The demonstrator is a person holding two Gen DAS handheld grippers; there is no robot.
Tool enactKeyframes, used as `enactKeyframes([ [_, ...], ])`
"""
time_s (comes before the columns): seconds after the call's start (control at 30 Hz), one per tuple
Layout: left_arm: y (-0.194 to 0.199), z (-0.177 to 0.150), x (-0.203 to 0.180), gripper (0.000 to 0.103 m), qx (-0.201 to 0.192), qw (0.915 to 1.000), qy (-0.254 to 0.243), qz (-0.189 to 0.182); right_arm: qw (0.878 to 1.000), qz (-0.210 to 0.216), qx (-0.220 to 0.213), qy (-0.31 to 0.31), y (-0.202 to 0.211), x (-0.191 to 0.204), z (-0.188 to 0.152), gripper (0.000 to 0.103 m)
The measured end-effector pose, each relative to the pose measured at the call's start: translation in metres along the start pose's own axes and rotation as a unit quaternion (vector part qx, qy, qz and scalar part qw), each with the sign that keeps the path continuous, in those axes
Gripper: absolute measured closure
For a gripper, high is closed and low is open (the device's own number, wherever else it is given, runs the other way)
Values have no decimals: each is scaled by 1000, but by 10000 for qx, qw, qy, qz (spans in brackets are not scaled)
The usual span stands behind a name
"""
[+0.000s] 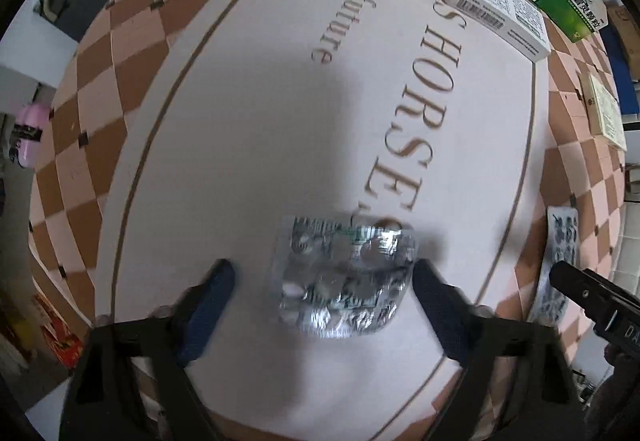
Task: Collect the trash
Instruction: 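Grasp a silver blister pack with each tool from the table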
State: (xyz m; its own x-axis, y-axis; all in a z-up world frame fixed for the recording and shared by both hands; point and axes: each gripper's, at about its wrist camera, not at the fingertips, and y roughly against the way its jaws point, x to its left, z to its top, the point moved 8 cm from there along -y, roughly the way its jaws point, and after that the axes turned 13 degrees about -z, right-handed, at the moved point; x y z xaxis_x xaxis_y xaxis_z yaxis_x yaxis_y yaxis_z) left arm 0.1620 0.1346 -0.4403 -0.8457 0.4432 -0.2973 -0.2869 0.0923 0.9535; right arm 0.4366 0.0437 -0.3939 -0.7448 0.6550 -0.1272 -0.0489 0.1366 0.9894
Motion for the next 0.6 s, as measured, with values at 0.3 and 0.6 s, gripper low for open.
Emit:
enactKeyframes([
  [0.3, 11, -6, -5, 49, -127, 9989, -372, 243, 9931, -751, -647, 628, 8, 10, 13, 37],
  [0.6, 37, -2, -54, 49, -435, 9962, -726, 192, 9953, -478, -756, 364, 18, -6, -17, 37],
])
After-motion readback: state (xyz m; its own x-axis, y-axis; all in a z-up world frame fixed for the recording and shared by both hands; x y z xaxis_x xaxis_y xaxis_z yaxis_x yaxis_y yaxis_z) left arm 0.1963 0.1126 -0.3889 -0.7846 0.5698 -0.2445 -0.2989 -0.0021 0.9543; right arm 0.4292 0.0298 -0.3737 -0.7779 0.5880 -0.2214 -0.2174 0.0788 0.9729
